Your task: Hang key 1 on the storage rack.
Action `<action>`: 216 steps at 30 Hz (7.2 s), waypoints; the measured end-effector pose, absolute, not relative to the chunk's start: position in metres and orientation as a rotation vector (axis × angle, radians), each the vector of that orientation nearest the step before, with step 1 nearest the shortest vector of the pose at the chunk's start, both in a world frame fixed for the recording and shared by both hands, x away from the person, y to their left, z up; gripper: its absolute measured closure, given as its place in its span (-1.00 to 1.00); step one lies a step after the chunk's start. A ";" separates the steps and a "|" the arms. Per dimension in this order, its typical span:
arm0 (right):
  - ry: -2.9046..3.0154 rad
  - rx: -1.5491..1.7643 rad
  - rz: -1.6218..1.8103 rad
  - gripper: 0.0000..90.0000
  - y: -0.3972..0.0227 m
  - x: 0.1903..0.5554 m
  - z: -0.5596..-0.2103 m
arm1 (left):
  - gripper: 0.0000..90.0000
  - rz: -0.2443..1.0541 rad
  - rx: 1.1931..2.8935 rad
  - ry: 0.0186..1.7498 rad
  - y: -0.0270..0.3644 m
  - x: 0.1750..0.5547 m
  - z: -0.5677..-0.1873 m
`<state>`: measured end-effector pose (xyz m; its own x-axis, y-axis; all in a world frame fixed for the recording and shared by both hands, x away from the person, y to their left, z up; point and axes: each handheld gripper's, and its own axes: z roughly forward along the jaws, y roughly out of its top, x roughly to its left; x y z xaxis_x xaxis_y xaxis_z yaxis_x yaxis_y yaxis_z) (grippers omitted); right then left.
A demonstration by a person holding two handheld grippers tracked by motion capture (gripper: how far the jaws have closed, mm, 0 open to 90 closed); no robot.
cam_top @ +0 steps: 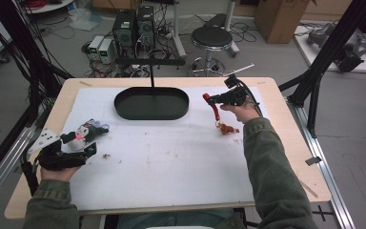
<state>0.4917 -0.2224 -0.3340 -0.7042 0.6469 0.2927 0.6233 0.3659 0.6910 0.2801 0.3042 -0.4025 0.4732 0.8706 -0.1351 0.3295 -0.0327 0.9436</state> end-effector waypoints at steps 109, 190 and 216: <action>2.166 1.137 1.582 -0.99 -0.100 0.552 -0.233 | -0.93 0.626 1.583 1.070 0.303 0.294 -0.400; 2.320 0.912 1.300 -0.99 -0.234 0.390 -0.293 | -0.93 0.617 1.596 1.092 0.304 0.291 -0.400; 2.264 1.005 1.271 -0.99 -0.265 0.360 -0.297 | -0.93 0.612 1.596 1.088 0.303 0.290 -0.399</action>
